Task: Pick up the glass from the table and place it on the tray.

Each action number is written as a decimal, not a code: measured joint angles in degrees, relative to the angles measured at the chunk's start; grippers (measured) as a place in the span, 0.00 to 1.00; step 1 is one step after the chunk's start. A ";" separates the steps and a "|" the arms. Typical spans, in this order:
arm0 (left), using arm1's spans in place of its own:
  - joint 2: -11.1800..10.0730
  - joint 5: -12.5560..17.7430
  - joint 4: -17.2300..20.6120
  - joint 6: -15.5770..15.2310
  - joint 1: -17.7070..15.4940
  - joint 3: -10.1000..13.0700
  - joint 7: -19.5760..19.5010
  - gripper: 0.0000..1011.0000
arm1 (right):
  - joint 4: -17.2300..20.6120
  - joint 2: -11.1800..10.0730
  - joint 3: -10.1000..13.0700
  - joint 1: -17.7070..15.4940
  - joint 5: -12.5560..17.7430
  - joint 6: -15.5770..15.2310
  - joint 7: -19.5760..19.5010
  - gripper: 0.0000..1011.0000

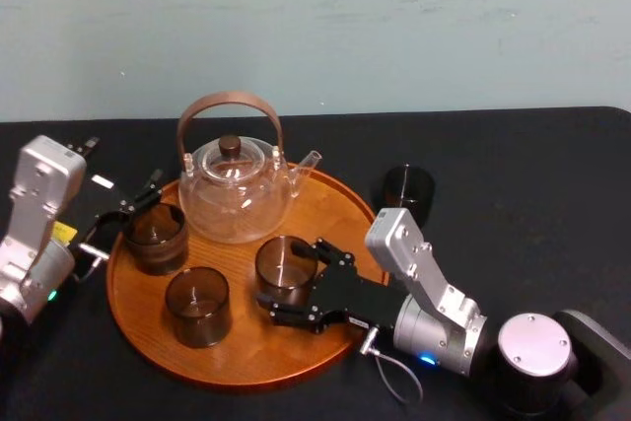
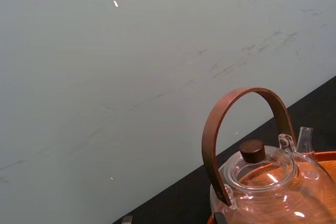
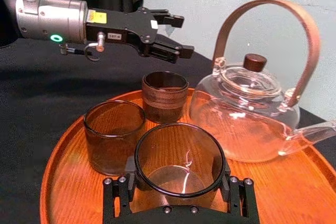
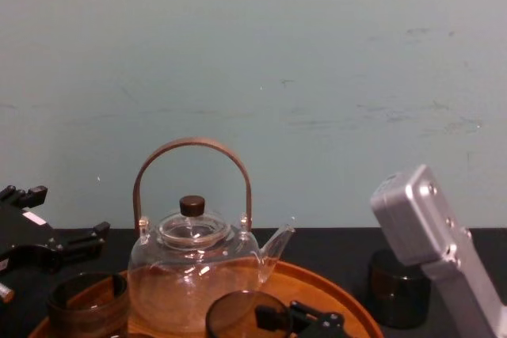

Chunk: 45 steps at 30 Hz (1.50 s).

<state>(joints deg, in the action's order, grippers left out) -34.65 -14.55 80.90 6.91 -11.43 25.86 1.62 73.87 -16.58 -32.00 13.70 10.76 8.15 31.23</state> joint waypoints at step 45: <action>0.00 0.00 0.00 0.00 0.00 0.00 0.00 0.99 | -2.19 0.70 -1.64 0.13 1.00 -0.78 0.62 0.99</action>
<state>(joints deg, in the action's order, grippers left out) -34.65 -14.55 80.90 6.91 -11.43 25.86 1.62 71.68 -15.88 -33.64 13.83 11.76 7.37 31.85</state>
